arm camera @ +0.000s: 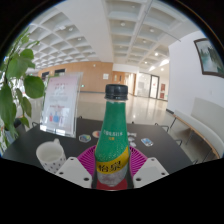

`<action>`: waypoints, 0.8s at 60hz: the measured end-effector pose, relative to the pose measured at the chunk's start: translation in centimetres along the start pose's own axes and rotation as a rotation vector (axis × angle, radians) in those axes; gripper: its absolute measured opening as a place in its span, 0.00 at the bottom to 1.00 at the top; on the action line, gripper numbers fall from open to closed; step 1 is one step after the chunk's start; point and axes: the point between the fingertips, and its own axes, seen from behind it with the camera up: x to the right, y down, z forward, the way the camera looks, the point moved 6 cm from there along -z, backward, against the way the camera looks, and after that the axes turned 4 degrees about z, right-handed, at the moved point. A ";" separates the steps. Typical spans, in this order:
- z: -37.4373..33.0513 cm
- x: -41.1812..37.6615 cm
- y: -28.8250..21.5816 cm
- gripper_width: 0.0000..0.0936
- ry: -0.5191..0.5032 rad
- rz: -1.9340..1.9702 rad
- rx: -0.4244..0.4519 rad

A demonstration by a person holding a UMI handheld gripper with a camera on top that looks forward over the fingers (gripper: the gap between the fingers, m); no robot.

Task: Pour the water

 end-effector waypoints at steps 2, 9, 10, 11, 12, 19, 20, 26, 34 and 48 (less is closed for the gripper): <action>0.3 0.0 1.1 0.44 0.000 -0.008 -0.020; 0.5 0.6 3.5 0.45 0.003 -0.014 -0.011; 0.5 0.7 3.3 0.45 0.006 -0.008 -0.006; 0.4 0.7 3.3 0.45 0.007 0.003 -0.006; 0.4 0.8 3.0 0.48 0.008 0.012 0.005; 0.1 1.2 3.8 0.64 0.016 0.039 -0.047; 0.0 1.3 4.1 0.69 0.019 0.040 -0.063; -1.7 1.3 3.5 0.89 0.034 0.043 -0.085; -5.7 0.9 2.3 0.92 0.053 0.037 -0.099; -17.5 -1.5 0.7 0.91 0.081 0.048 -0.084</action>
